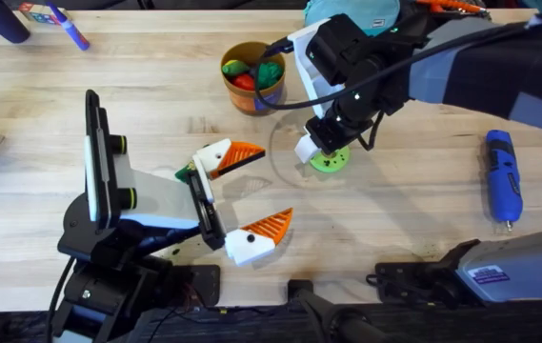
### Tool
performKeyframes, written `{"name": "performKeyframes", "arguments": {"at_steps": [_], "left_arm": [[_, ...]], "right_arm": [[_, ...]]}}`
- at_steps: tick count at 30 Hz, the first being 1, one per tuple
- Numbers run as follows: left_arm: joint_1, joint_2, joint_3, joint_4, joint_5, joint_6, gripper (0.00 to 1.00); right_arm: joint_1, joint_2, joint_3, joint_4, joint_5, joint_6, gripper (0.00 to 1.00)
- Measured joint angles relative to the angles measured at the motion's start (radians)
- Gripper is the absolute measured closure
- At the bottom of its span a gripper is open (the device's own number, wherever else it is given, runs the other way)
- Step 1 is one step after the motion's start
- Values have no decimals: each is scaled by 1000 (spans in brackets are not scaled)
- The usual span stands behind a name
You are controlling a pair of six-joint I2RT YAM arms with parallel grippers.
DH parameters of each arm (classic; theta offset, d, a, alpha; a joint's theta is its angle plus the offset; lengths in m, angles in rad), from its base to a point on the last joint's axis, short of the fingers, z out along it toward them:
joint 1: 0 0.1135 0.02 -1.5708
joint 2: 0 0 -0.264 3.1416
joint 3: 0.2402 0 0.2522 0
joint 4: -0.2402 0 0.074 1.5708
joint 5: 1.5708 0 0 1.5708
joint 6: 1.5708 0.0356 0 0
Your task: Pick up the gripper from the table and insert it into the empty holder that is missing its gripper. Then pick up a screw, insert it into the mounting hole, and use the screwdriver to tighten it. Finally, clean up the table by picking up the vegetable and placing it into the bucket.
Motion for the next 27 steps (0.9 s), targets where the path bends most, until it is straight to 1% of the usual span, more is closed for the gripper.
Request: {"name": "performKeyframes", "arguments": {"at_steps": [3,7,12,27], "left_arm": [[0,0,0,0,0,-1,10],[0,0,0,0,0,-1,10],[0,0,0,0,0,-1,10],[0,0,0,0,0,-1,10]], "right_arm": [[0,0,0,-4,0,-1,515],[0,0,0,-76,-1,-1,515],[-1,-1,0,-116,-1,-1,515],[0,8,0,-109,-5,0,515]]}}
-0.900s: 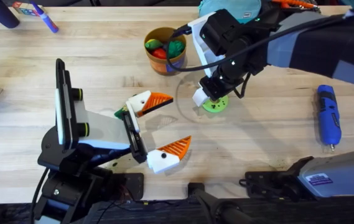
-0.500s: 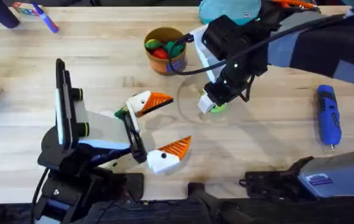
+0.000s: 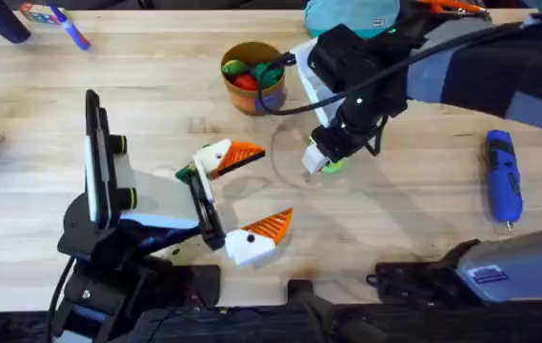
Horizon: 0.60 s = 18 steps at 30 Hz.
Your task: Pick up the gripper from the table and insert it into the empty holder that is missing its gripper. Then pick up a screw, insert it into the mounting hole, and use the screwdriver to tighten it. Finally, clean up the table by picking up the vegetable and placing it into the bucket.
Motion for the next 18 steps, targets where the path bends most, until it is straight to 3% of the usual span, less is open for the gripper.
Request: {"name": "performKeyframes", "arguments": {"at_steps": [18], "left_arm": [[0,0,0,0,0,0,10]], "right_arm": [[0,15,0,32,-3,0,515]]}}
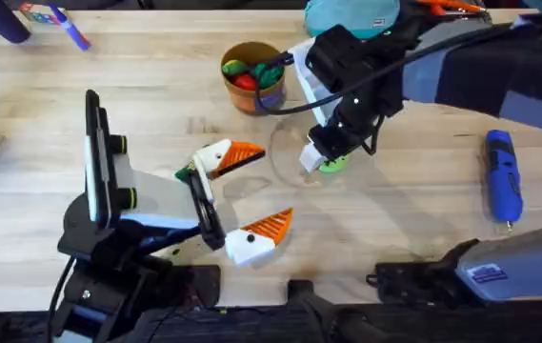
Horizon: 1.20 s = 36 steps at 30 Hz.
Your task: Pick up the gripper from the table and insert it into the empty holder that is missing its gripper. Then pick up a screw, insert it into the mounting hole, and use the screwdriver to tighten it. Finally, clean up the table by picking up the vegetable and placing it into the bucket.
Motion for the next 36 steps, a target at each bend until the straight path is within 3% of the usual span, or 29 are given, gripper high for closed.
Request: {"name": "performKeyframes", "arguments": {"at_steps": [23,26,31,36], "left_arm": [[0,0,0,0,0,0,10],[0,0,0,0,0,0,10],[0,0,0,0,0,0,10],[0,0,0,0,0,0,10]], "right_arm": [[0,-1,-25,11,2,0,518],[0,-1,-25,10,7,0,612],[0,0,-27,9,7,4,970],[0,-1,-28,9,8,7,994]]}}
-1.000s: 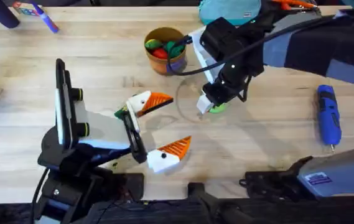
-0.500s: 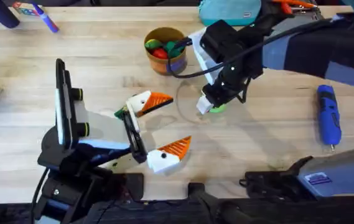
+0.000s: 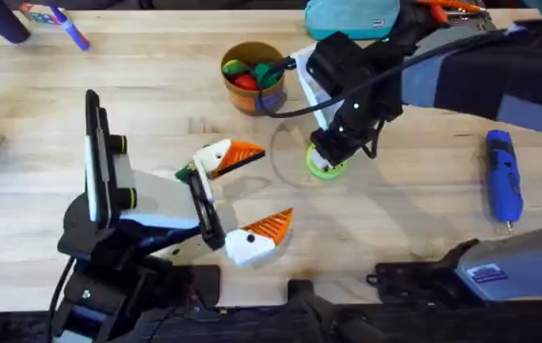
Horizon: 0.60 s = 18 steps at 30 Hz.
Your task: Pick up the gripper from the table and insert it into the empty holder that is missing its gripper. Then pick up a screw, insert it into the mounting hole, and use the screwdriver to tighten it. Finally, clean up the table by picking up the vegetable and placing it into the bucket.
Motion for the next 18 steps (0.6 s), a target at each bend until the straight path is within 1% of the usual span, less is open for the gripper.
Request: {"name": "performKeyframes", "arguments": {"at_steps": [8,9,10,11,13,15,18], "left_arm": [[0,0,0,0,0,0,10],[0,0,0,0,0,0,10],[0,0,0,0,0,0,10],[0,0,0,0,0,0,10],[0,0,0,0,0,0,10],[0,0,0,0,0,0,10],[0,0,0,0,0,0,10]], "right_arm": [[0,0,0,0,0,1,989],[0,0,0,-1,-1,2,952],[0,0,0,-3,-3,4,855],[1,0,1,-4,-5,4,723],[4,0,4,-9,-8,4,575],[5,0,10,-13,-8,3,484],[5,0,19,-15,-7,1,420]]}}
